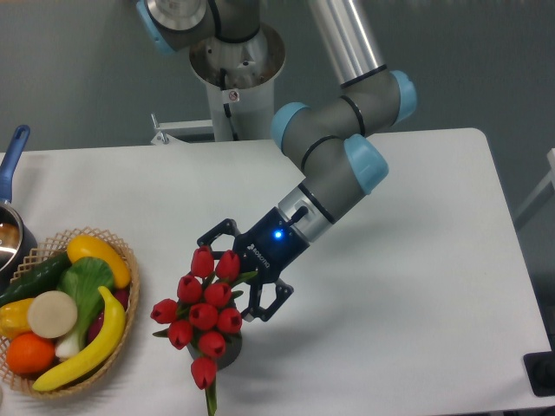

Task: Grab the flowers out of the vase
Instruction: 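Close the gripper around the red tulip stems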

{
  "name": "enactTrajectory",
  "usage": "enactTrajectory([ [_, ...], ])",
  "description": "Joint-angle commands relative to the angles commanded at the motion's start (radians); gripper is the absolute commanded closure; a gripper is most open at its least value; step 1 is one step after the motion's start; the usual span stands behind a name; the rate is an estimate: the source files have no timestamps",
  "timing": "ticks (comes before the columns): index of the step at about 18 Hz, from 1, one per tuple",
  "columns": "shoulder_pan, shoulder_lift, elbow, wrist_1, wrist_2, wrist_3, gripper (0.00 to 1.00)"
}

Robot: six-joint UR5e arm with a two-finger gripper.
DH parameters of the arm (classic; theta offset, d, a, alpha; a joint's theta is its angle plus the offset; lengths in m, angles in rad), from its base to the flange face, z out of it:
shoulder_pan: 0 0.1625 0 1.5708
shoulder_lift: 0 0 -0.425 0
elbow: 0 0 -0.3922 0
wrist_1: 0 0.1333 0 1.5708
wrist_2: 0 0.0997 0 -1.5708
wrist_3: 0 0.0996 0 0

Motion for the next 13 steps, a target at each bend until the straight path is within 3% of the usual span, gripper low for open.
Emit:
enactTrajectory([
  [1,-0.002,0.002,0.000,0.000,0.000,0.002,0.06],
  [6,0.011,0.006,0.002,0.000,0.000,0.035,0.95],
  [7,0.017,0.008,0.000,0.000,0.000,0.037,1.00],
  [13,0.040,0.012,0.000,0.000,0.000,0.029,1.00],
])
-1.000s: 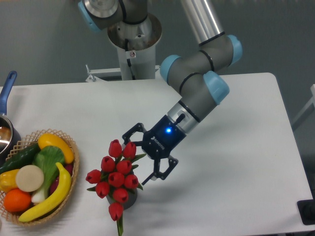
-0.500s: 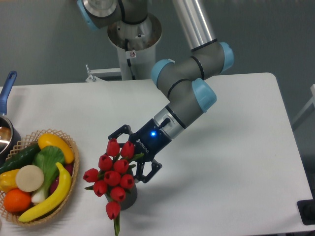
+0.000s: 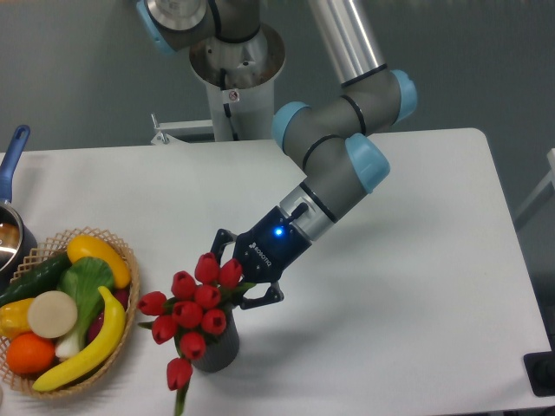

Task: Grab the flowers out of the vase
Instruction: 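Close the gripper around the red tulip stems, then lift the gripped tulips up out of the dark vase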

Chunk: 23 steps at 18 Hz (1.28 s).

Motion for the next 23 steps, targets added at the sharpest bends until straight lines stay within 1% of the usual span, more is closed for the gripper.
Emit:
enactTrajectory([
  [5,-0.006,0.009,0.011,-0.002,-0.003,-0.014,1.00],
  [7,-0.006,0.012,0.012,-0.002,-0.029,-0.034,1.00],
  [10,0.000,0.066,0.012,-0.002,-0.077,-0.081,1.00],
  [11,0.002,0.074,0.015,-0.002,-0.084,-0.100,1.00],
  [13,0.008,0.078,0.041,-0.003,-0.086,-0.181,1.00],
  [16,0.014,0.095,0.090,-0.003,-0.110,-0.262,1.00],
  [18,0.017,0.095,0.123,-0.003,-0.124,-0.285,1.00],
  [23,0.055,0.097,0.202,-0.005,-0.149,-0.344,1.00],
])
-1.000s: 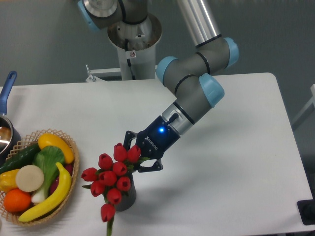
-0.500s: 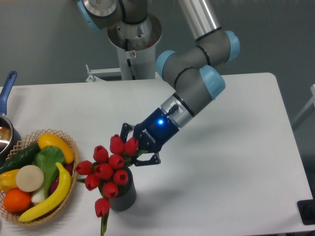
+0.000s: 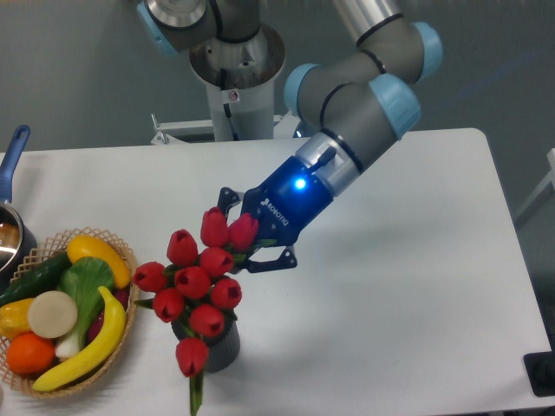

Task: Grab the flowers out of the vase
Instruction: 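Lift the gripped tulips up out of the dark vase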

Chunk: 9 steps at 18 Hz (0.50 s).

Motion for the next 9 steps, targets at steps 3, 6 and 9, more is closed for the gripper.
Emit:
enactTrajectory([
  [3,0.029,0.000,0.054,0.000,-0.018,-0.046,1.00],
  [6,0.078,0.000,0.129,0.000,-0.068,-0.162,1.00],
  [9,0.104,-0.006,0.150,-0.002,-0.069,-0.213,1.00],
])
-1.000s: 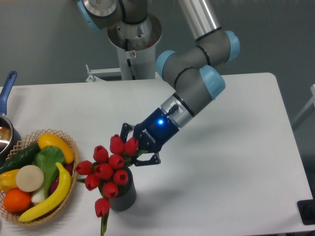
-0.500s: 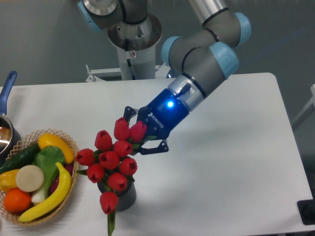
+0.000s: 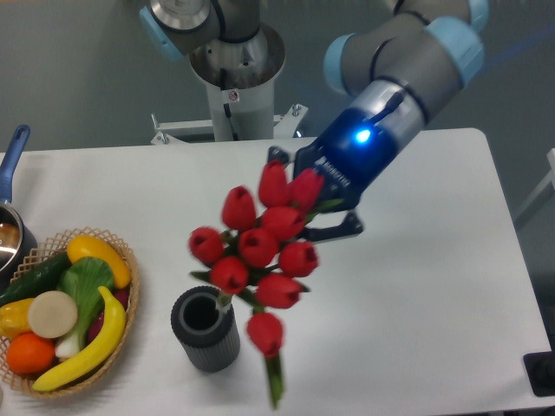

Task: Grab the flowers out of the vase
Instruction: 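Lift the gripped tulips up out of the dark vase, then carry the held tulips away from the vase across the table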

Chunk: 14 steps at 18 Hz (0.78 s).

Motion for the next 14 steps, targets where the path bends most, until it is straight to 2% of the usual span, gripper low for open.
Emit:
enactTrajectory([
  [4,0.054,-0.011,0.000,0.000,0.020,-0.003,1.00],
  [7,0.101,-0.026,-0.012,-0.002,0.054,0.102,1.00],
  [11,0.143,-0.043,-0.014,-0.003,0.240,0.251,1.00],
  [14,0.172,-0.057,-0.014,-0.003,0.326,0.323,1.00],
])
